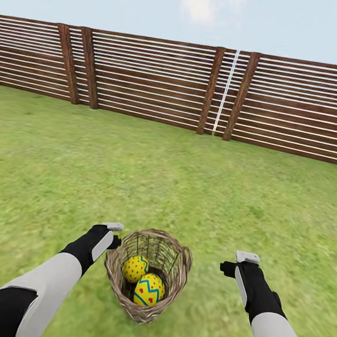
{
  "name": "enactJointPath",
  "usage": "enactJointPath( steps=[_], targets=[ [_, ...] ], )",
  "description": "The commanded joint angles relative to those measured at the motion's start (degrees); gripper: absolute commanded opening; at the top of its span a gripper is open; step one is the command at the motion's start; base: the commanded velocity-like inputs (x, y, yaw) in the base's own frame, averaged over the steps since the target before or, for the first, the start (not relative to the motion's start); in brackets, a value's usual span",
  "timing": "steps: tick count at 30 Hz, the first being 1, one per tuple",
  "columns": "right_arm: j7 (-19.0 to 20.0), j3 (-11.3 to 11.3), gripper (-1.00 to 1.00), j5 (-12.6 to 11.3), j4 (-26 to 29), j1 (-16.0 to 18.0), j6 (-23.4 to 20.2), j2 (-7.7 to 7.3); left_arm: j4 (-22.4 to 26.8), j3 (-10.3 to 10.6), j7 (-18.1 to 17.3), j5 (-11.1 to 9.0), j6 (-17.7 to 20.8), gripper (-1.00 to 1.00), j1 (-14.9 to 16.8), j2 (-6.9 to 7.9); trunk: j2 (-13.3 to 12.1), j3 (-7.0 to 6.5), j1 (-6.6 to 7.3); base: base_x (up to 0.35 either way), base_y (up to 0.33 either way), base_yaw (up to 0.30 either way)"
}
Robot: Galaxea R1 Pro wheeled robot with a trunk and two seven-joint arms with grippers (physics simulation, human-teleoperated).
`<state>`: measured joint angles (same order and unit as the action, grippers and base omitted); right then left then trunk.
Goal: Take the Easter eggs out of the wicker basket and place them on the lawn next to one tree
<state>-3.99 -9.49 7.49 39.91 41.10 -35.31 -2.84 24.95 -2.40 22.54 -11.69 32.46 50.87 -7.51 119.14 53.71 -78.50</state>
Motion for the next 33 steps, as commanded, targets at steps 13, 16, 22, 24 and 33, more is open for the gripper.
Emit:
enactJointPath(
  steps=[13,16,22,24,33],
  targets=[
    [12.3,-0.6,1.00,0.4,0.2,0.0,-0.3,-0.37,0.1,-0.2,0.4,-0.5,0.1,1.00,0.0,-0.05,5.3,2.39,-2.85,0.000,0.000,0.000],
    [26.1,-0.8,1.00,0.3,0.0,0.0,-0.3,-2.46,0.1,-0.2,0.4,-0.5,0.1,1.00,0.0,-0.05,6.5,2.93,-3.51,0.000,0.000,0.000],
    [31.9,-0.9,1.00,0.2,-0.1,0.0,-0.2,-4.36,0.1,-0.2,0.4,-0.5,0.1,1.00,0.0,-0.11,8.9,4.01,-4.83,0.000,0.000,0.000],
    [32.2,-0.9,1.00,0.2,0.0,0.0,-0.2,-4.43,0.1,-0.2,0.4,-0.5,0.1,1.00,0.0,-0.13,9.7,4.36,-5.27,0.000,0.000,0.000],
    [32.4,-0.9,1.00,0.3,0.2,0.0,-0.2,-4.54,0.1,-0.2,0.3,-0.5,0.1,1.00,0.0,-0.22,13.3,5.98,-7.25,0.000,0.000,0.000]
  ],
)
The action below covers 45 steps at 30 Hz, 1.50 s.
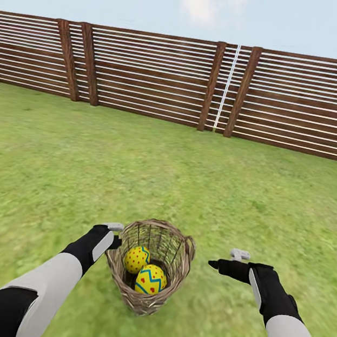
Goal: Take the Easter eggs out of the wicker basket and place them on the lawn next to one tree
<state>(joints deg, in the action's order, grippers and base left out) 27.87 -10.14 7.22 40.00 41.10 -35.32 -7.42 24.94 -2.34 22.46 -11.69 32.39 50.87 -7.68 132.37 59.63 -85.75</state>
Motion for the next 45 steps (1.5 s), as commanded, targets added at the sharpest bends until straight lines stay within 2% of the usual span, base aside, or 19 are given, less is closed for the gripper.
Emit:
enactJointPath(
  steps=[1,18,27,28,45],
  targets=[
    [0.5,-0.2,1.00,0.6,0.1,0.0,-0.2,0.03,0.1,-0.2,0.4,-0.5,0.1,1.00,0.0,-0.05,0.4,0.24,-0.21,0.000,0.000,0.000],
    [0.4,-0.2,1.00,0.6,0.1,0.0,-0.2,0.04,0.1,-0.2,0.4,-0.5,0.1,1.00,0.0,0.04,7.3,3.29,-3.95,0.000,0.000,0.000],
    [0.4,-0.2,1.00,0.6,0.1,0.0,-0.2,0.05,0.1,-0.3,0.4,-0.5,0.1,1.00,0.0,0.12,7.3,3.29,-3.95,0.000,0.000,0.000],
    [0.4,-0.2,1.00,0.6,0.1,0.0,-0.2,0.04,0.1,-0.2,0.4,-0.5,0.1,-1.00,0.0,0.12,7.3,3.29,-3.95,0.000,0.000,0.000],
    [0.4,-0.2,1.00,0.7,0.0,0.0,-0.2,0.03,0.8,0.0,0.5,-0.5,0.1,-1.00,0.0,-0.13,7.3,3.29,-3.95,0.000,0.000,0.000]
  ],
)
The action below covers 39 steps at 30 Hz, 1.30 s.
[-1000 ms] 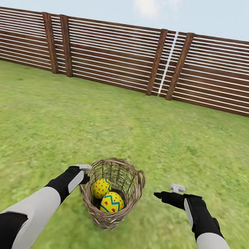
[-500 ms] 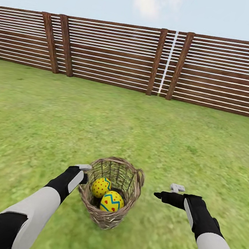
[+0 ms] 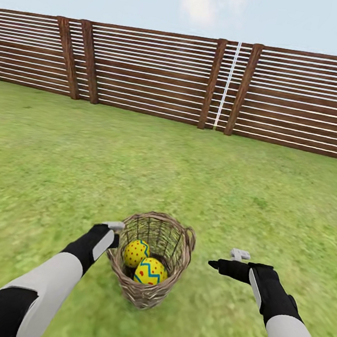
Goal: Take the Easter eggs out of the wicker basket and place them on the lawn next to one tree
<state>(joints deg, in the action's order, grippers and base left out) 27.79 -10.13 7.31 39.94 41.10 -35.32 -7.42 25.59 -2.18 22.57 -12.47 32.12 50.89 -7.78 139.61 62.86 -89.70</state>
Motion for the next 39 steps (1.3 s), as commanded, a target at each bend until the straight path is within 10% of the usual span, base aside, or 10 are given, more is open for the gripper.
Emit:
enactJointPath(
  steps=[1,39],
  targets=[
    [0.5,-0.2,1.00,0.6,0.1,0.0,-0.2,0.03,0.5,-0.2,0.4,0.3,0.4,-1.00,0.0,0.02,0.0,0.06,0.01,0.000,0.000,0.000],
    [0.6,-0.3,1.00,0.6,0.5,0.0,-0.1,-0.05,0.7,-0.2,0.4,0.3,0.4,-1.00,0.0,0.22,-15.2,-6.71,8.35,0.000,0.000,0.076]
  ],
)
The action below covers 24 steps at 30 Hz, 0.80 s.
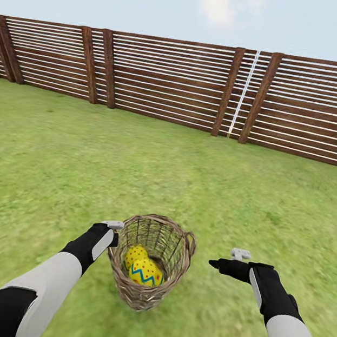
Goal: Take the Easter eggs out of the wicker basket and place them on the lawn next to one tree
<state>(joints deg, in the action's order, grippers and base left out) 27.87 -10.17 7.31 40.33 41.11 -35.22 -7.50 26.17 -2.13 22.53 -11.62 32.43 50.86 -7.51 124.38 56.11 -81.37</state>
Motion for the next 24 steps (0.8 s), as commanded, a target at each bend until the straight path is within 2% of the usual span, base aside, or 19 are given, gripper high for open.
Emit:
enactJointPath(
  steps=[1,7,24],
  targets=[
    [0.5,-0.3,1.00,0.6,0.1,0.0,-0.2,0.03,0.1,-0.2,0.4,-0.5,0.1,-1.00,0.0,-0.05,-0.4,-0.07,0.24,0.000,0.000,0.146],
    [0.4,-0.3,1.00,0.6,0.1,0.0,-0.2,0.03,0.1,-0.2,0.4,-0.5,0.1,-1.00,0.0,-0.05,-2.8,-0.87,1.55,0.000,0.000,0.223],
    [0.4,-0.2,1.00,0.6,0.0,0.0,-0.2,0.11,0.1,-0.2,0.4,-0.5,0.1,-1.00,0.0,-0.05,-9.6,-3.91,5.29,0.000,0.000,0.293]
  ],
)
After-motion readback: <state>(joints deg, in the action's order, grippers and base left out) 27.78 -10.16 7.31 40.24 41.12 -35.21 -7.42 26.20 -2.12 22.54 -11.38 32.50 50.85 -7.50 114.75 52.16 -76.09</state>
